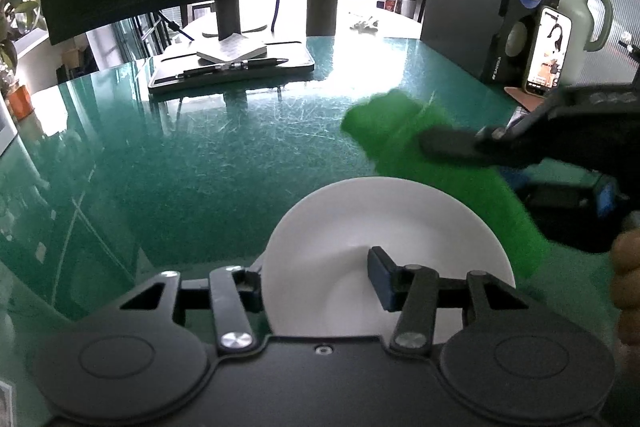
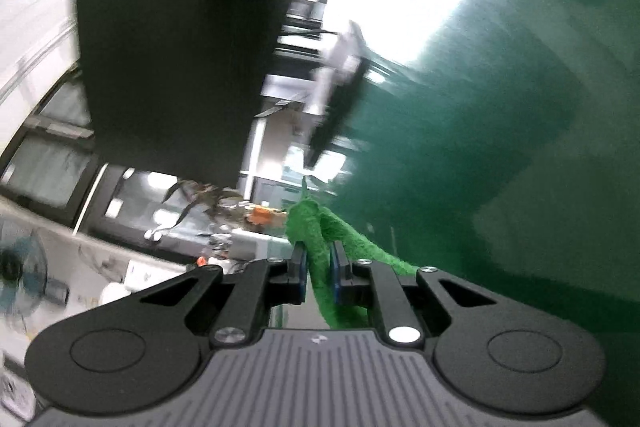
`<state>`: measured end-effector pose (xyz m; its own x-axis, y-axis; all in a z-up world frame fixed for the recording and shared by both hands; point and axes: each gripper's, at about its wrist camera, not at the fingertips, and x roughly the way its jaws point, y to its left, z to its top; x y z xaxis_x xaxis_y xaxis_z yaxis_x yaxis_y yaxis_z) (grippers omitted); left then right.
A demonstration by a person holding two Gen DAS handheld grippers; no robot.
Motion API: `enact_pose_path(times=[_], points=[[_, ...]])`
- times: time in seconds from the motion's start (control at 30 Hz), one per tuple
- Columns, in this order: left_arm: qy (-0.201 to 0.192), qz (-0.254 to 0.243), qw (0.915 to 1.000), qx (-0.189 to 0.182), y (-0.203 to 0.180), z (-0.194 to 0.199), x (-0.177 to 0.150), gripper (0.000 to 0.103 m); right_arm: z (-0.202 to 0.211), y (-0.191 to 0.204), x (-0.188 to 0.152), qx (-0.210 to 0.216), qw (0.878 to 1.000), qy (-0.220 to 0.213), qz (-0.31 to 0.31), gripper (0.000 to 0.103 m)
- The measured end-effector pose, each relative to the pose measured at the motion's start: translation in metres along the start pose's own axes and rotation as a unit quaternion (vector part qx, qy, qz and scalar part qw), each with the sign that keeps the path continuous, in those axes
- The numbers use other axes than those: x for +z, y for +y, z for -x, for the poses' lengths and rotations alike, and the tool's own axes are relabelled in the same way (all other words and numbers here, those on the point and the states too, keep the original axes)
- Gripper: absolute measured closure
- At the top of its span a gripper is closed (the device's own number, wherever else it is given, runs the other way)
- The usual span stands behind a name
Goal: Clean bowl
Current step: 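Sweep the green cloth across the bowl's outer wall with the right gripper while the left gripper holds it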
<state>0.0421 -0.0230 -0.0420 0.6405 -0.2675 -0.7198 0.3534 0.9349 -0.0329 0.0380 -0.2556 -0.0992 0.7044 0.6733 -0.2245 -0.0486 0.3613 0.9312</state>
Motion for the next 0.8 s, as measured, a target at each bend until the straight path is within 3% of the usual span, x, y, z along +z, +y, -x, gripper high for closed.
enact_pose_path(times=[0.1, 0.23, 0.53, 0.7, 0.8], points=[[0.000, -0.001, 1.0000, -0.002, 0.000, -0.001, 0.001, 0.054, 0.007, 0.004, -0.004, -0.006, 0.999, -0.001, 0.032, 0.097], [-0.001, -0.001, 1.0000, -0.004, 0.001, -0.001, 0.001, 0.054, 0.018, 0.003, -0.007, -0.022, 0.999, -0.004, 0.050, 0.094], [-0.003, 0.001, 1.0000, -0.004, 0.001, -0.001, -0.001, 0.054, 0.000, -0.010, 0.005, -0.006, 1.000, 0.006, -0.028, 0.094], [-0.002, 0.002, 1.0000, -0.010, 0.003, -0.001, 0.000, 0.054, -0.028, -0.002, 0.008, -0.005, 0.999, 0.025, -0.027, 0.094], [-0.001, 0.001, 0.9999, -0.014, 0.004, -0.001, 0.000, 0.054, -0.023, -0.002, 0.007, 0.004, 0.999, 0.030, -0.029, 0.094]])
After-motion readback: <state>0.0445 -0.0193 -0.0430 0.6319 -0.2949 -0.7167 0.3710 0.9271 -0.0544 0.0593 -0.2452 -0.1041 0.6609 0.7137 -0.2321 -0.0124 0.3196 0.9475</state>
